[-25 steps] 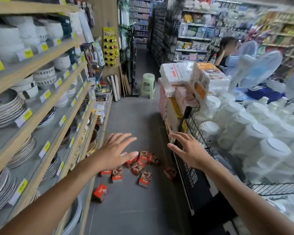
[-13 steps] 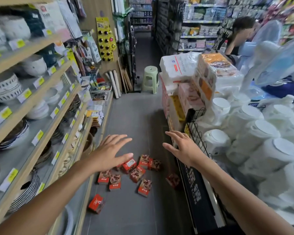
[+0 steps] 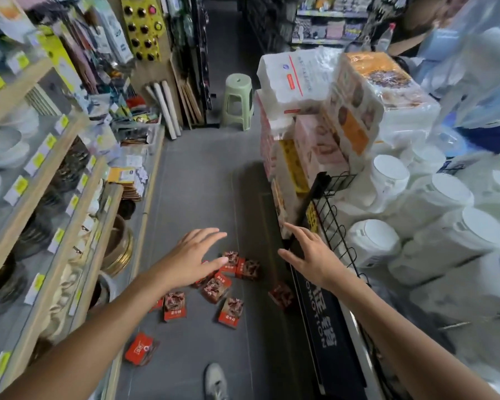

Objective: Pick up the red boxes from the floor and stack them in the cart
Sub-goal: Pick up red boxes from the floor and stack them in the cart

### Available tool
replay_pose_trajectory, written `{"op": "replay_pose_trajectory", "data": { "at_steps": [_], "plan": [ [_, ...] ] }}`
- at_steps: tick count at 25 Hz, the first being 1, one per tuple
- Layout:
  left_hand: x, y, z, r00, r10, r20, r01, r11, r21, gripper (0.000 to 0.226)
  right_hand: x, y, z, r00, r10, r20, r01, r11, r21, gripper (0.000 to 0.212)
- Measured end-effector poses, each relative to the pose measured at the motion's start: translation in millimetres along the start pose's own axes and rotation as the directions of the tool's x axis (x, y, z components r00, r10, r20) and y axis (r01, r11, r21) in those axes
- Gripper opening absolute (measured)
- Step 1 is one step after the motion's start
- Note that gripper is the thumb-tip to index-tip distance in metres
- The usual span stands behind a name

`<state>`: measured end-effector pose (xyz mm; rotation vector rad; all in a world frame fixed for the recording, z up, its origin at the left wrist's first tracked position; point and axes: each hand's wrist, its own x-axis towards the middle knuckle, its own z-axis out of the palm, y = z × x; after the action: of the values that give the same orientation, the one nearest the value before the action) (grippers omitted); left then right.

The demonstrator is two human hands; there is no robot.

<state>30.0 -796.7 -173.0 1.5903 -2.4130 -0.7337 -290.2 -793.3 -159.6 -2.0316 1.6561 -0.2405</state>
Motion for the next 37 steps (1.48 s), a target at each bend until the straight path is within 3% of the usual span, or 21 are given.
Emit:
{"op": "replay_pose_trajectory", "data": {
  "at_steps": [10,14,18,24,28,30,33,34,37],
  "plan": [
    [107,-144,176,0.977,-0.168,0.134,0.191,0.965,-0.180,0.069,121,111,144,0.956,0.221,0.192,-0.247,0.960,0.129,0.069],
    [132,-208,294,0.926,-0.280,0.252,0.326,0.930,-0.166,0.072,175,181,238,0.917,0.266,0.298,-0.321,0.935,0.153,0.068],
    [146,-266,430,0.862,-0.368,0.349,0.446,0.878,-0.173,0.090,213,252,348,0.899,0.263,0.350,-0.338,0.925,0.175,0.070],
    [173,-365,635,0.746,-0.466,0.475,0.635,0.713,-0.298,0.093,256,349,518,0.886,0.244,0.393,-0.363,0.894,0.262,0.071],
    [207,-410,724,0.646,-0.615,0.453,0.756,0.429,-0.495,0.098,265,392,588,0.896,0.282,0.342,-0.385,0.878,0.284,0.070],
    [223,-433,760,0.621,-0.638,0.455,0.759,0.345,-0.552,0.104,262,410,611,0.895,0.295,0.336,-0.398,0.867,0.300,0.070],
    [233,-455,796,0.586,-0.666,0.462,0.800,0.383,-0.462,0.103,259,433,634,0.899,0.292,0.326,-0.401,0.849,0.344,0.067],
    [235,-451,799,0.605,-0.673,0.425,0.784,0.408,-0.468,0.096,259,440,639,0.906,0.285,0.313,-0.390,0.850,0.354,0.065],
    [236,-424,799,0.666,-0.638,0.386,0.695,0.343,-0.632,0.085,253,453,648,0.917,0.274,0.289,-0.368,0.860,0.353,0.061]
  ]
}}
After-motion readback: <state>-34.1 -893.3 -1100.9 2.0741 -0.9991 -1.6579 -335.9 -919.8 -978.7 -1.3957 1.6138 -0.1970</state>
